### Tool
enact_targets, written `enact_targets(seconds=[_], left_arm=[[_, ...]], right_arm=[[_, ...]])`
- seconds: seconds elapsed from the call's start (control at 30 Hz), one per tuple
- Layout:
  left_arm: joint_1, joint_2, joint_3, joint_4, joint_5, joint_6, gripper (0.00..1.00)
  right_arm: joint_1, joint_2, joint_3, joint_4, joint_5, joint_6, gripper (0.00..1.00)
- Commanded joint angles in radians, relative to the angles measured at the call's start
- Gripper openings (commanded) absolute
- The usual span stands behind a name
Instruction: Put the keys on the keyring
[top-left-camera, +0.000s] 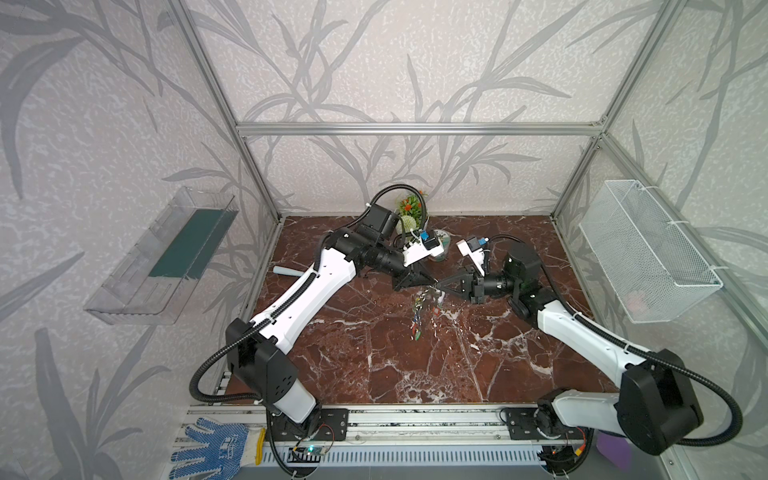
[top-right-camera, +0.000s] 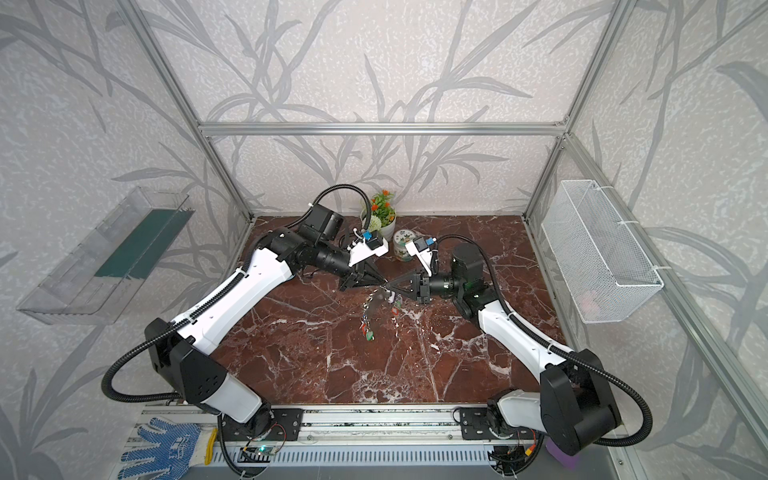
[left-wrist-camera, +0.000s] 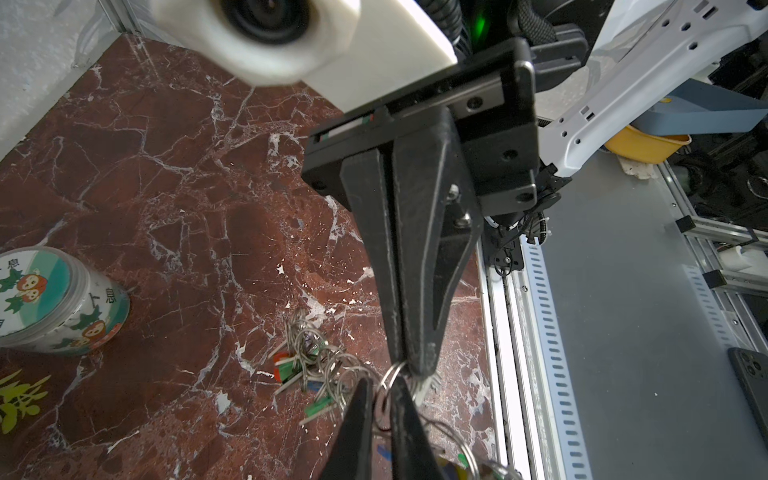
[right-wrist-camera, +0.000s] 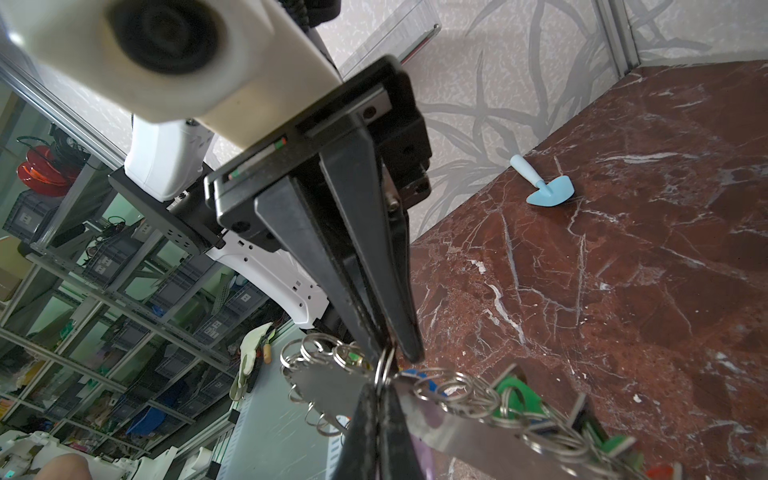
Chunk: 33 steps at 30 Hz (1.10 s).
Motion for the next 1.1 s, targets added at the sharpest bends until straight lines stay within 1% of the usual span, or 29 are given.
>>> enact_targets(seconds=[0.0, 0.07, 0.13, 0.17, 0.4, 0.53, 0.67, 0.8, 0.87, 1.07], left_arm=[[-0.007, 0.006, 0.03, -0.037, 0.008, 0.046, 0.08], [-0.009, 0.001, 0.027, -0.036, 0.01, 0.048, 0.04], [-0.01, -0.004, 0.02, -0.029, 0.016, 0.045, 0.03], [-0.012, -0.006, 0.02, -0.026, 0.018, 0.044, 0.01], [-0.016, -0.015, 0.013, -0.021, 0.017, 0.029, 0.0], [-0.017, -0.046, -0.017, 0.041, -0.017, -0.028, 0.0], [-0.01, -0.117, -0.088, 0.162, -0.06, -0.104, 0.0], [-0.009, -0.154, -0.111, 0.17, -0.03, -0.136, 0.0], [-0.011, -0.18, -0.148, 0.218, -0.03, -0.176, 0.0], [-0.01, -0.282, -0.301, 0.462, -0.056, -0.327, 0.0]], right_arm=[[0.006, -0.024, 0.053, 0.039, -0.024, -0.019, 0.0], [0.006, -0.021, 0.056, 0.039, -0.026, -0.019, 0.0], [0.005, -0.021, 0.058, 0.037, -0.026, -0.019, 0.0], [0.006, -0.022, 0.058, 0.035, -0.026, -0.021, 0.0], [0.006, -0.027, 0.059, 0.027, -0.02, -0.026, 0.0], [0.006, -0.03, 0.06, 0.022, -0.016, -0.024, 0.0], [0.006, -0.049, 0.063, -0.006, -0.007, -0.04, 0.0], [0.006, -0.052, 0.064, -0.015, -0.006, -0.044, 0.0], [0.006, -0.05, 0.065, -0.015, -0.003, -0.042, 0.0], [0.005, -0.052, 0.064, -0.01, 0.005, -0.034, 0.16]])
